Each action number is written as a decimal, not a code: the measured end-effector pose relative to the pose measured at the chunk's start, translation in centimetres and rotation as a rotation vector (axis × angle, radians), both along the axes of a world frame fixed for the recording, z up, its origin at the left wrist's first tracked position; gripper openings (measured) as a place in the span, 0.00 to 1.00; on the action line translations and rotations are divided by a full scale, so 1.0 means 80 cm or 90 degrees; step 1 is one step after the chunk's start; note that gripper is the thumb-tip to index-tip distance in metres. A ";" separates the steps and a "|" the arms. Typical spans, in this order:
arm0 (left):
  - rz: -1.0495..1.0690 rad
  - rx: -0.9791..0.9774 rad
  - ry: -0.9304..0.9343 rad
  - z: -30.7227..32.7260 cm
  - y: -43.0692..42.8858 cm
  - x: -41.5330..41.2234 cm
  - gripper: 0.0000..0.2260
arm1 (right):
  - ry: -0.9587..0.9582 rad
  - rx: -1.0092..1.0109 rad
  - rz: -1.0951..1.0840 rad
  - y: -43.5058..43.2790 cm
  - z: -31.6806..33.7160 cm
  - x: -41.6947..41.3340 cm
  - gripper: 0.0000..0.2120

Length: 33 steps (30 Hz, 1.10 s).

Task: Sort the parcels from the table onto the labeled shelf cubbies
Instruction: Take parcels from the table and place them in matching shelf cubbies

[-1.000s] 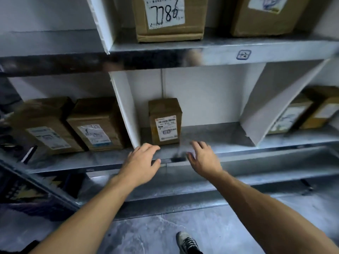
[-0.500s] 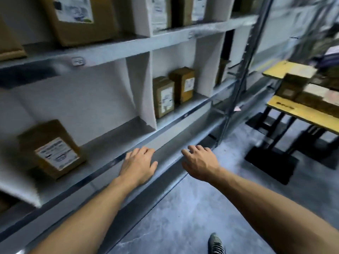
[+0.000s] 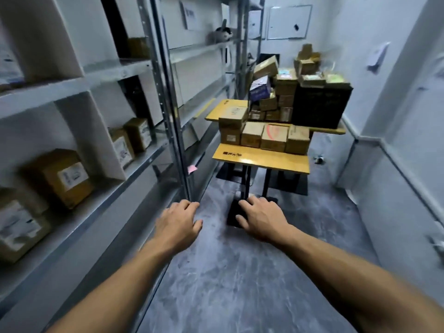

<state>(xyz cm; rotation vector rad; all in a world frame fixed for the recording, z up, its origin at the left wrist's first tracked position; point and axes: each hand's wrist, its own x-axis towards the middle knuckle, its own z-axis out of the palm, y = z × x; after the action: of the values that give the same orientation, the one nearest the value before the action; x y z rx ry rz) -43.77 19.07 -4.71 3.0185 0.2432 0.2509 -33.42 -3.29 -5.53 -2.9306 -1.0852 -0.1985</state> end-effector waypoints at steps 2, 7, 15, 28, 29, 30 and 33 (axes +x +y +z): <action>-0.028 -0.001 0.006 -0.004 -0.024 0.047 0.22 | 0.010 -0.001 -0.040 -0.034 0.000 0.034 0.20; -0.088 0.016 0.027 -0.013 -0.064 0.138 0.21 | 0.026 0.005 -0.108 -0.091 -0.009 0.101 0.21; -0.141 0.025 0.036 -0.029 -0.064 0.282 0.19 | 0.069 0.014 -0.165 -0.094 -0.026 0.208 0.22; -0.137 0.033 -0.004 0.008 0.047 0.595 0.21 | 0.068 0.054 -0.197 0.033 0.000 0.499 0.22; -0.131 0.035 0.005 0.010 0.053 0.611 0.21 | 0.077 0.045 -0.196 0.041 0.000 0.514 0.22; -0.128 0.036 0.015 0.008 0.058 0.624 0.21 | 0.089 0.038 -0.194 0.048 -0.002 0.530 0.22; -0.121 0.048 0.034 -0.001 0.078 0.662 0.22 | 0.109 0.031 -0.190 0.073 -0.002 0.580 0.23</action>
<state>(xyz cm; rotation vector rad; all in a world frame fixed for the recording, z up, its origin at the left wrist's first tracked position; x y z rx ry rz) 9.23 25.32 -4.76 3.0980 -0.0508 0.1659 12.95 2.53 -5.71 -2.9845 -0.6107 0.0241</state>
